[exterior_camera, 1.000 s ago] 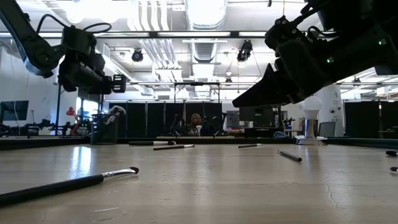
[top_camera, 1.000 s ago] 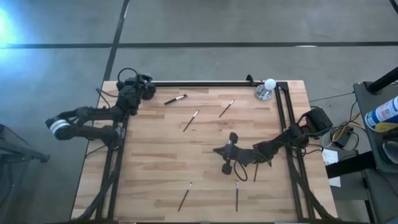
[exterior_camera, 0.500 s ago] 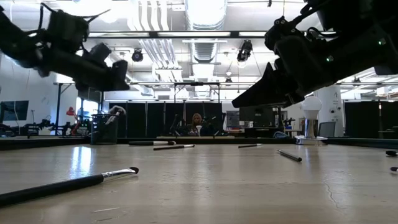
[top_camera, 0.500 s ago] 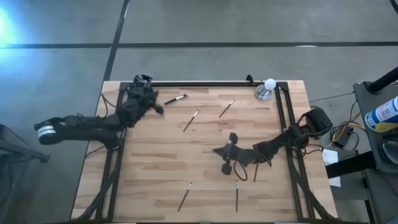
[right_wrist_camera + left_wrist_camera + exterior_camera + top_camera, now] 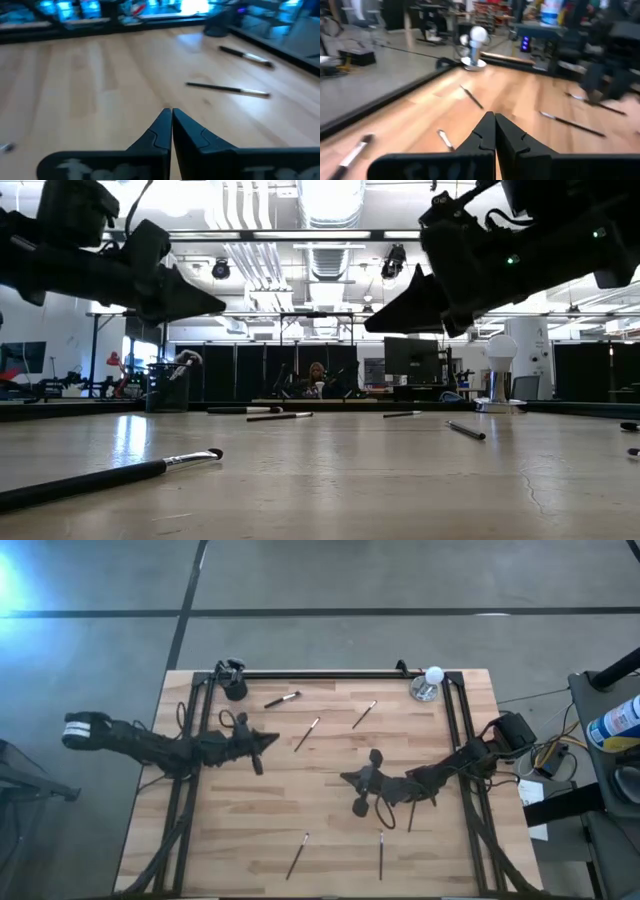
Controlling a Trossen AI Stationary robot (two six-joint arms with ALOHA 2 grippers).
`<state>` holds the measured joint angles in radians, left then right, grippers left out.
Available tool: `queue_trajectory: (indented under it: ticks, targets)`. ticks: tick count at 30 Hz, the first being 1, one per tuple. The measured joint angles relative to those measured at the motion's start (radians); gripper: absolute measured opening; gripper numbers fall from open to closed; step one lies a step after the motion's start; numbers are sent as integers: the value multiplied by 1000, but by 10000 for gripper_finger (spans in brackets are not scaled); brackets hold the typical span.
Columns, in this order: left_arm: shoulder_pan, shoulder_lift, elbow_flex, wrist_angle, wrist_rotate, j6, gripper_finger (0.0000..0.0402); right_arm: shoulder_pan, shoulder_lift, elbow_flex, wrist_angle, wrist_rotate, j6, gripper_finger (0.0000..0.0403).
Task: Pick & Place Makeup Supplies
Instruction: Put the makeup brush into the makeup holder
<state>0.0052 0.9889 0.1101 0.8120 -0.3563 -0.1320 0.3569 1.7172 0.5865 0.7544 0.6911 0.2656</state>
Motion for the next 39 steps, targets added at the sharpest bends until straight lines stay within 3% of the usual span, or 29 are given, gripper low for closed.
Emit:
queue_trajectory:
  ticks: [5,17,24,27,30,35,39]
  targets:
    - [-65,50,0,0,2,28,0,0,24,0,31,98,27,8]
    - [-80,192,0,12,3,-5,0,1,80,-4,94,97,47,8]
    - [-82,252,0,109,42,-17,0,22,29,-6,47,122,49,8]
    - [-82,271,0,118,44,-22,0,38,-68,-3,-116,133,98,8]
    - [-82,291,0,115,44,-21,0,48,-189,11,-393,146,221,8]
    - [-82,318,0,115,44,-22,0,67,-384,52,-936,147,586,8]
    - [-82,335,1,116,44,-22,0,101,-478,62,-1169,128,789,8]
